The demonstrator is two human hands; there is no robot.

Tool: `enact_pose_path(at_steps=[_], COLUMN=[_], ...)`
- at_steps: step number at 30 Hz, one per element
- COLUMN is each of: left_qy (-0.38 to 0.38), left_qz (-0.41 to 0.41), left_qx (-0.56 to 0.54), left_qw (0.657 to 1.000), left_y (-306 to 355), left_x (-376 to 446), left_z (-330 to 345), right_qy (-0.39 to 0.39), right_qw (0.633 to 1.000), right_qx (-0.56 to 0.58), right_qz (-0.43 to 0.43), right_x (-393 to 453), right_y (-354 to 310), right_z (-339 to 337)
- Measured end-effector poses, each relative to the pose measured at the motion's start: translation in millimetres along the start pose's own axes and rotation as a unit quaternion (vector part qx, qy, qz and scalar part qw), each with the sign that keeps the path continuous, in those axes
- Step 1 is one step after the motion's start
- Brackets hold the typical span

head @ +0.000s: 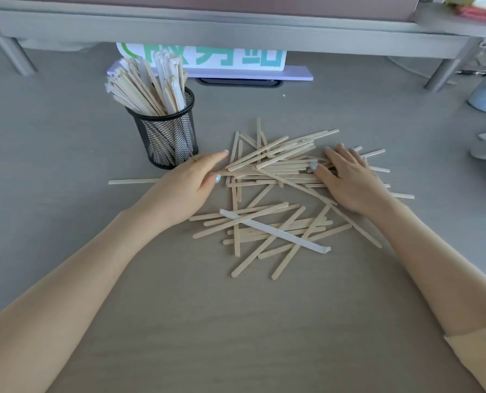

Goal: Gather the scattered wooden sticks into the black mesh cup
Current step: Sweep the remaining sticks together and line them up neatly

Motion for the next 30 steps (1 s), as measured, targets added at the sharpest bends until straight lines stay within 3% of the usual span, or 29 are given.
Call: enact_pose_path(at_steps=[6,9,12,15,20,26,28,30], left_qy=[-0.035,-0.054,-0.060,-0.060,-0.080,-0.068,-0.065,-0.116], left_qz=[-0.100,-0.165,-0.185,-0.169,-0.131,-0.115,-0.086,-0.036], left_qx=[0.108,0.137,0.140,0.113,0.002,-0.142,-0.133,-0.041], left_qw=[0.988,0.975,0.971,0.977,0.988,0.981,0.985,0.992], left_y=[-23.7,-37.6,-39.6,-26.2,4.4,25.6,27.8,32.8], left_x=[-34.8,-44.8,-45.1,-41.9,-36.6,-42.2,-43.3,-46.4], left_z=[3.9,7.5,7.5,10.2,22.0,11.3,6.8,14.8], right_qy=[0.027,0.064,0.037,-0.008,-0.026,-0.079,-0.097,-0.131], right_qw=[0.989,0.991,0.997,0.998,0.992,0.926,0.941,0.963], right_qx=[0.140,0.120,0.064,0.051,0.120,0.355,0.289,0.133], right_qz=[-0.045,-0.019,0.014,0.023,-0.036,-0.104,-0.147,-0.197], right_x=[-17.2,-7.9,1.5,-1.7,-23.4,-48.1,-47.8,-48.1], right_y=[-27.9,-8.5,17.8,19.9,-30.7,-61.3,-61.1,-56.9], right_z=[-4.6,-15.2,-9.1,2.5,13.5,5.6,0.8,6.8])
Point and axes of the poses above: each hand's wrist, its own x-axis towards the middle knuckle, its own z-axis out of the palm, y = z × x, the point moved 9 cm from there along x, towards the middle knuckle, and after that the axes turned 3 degrees about z, right-handed, at the moved point
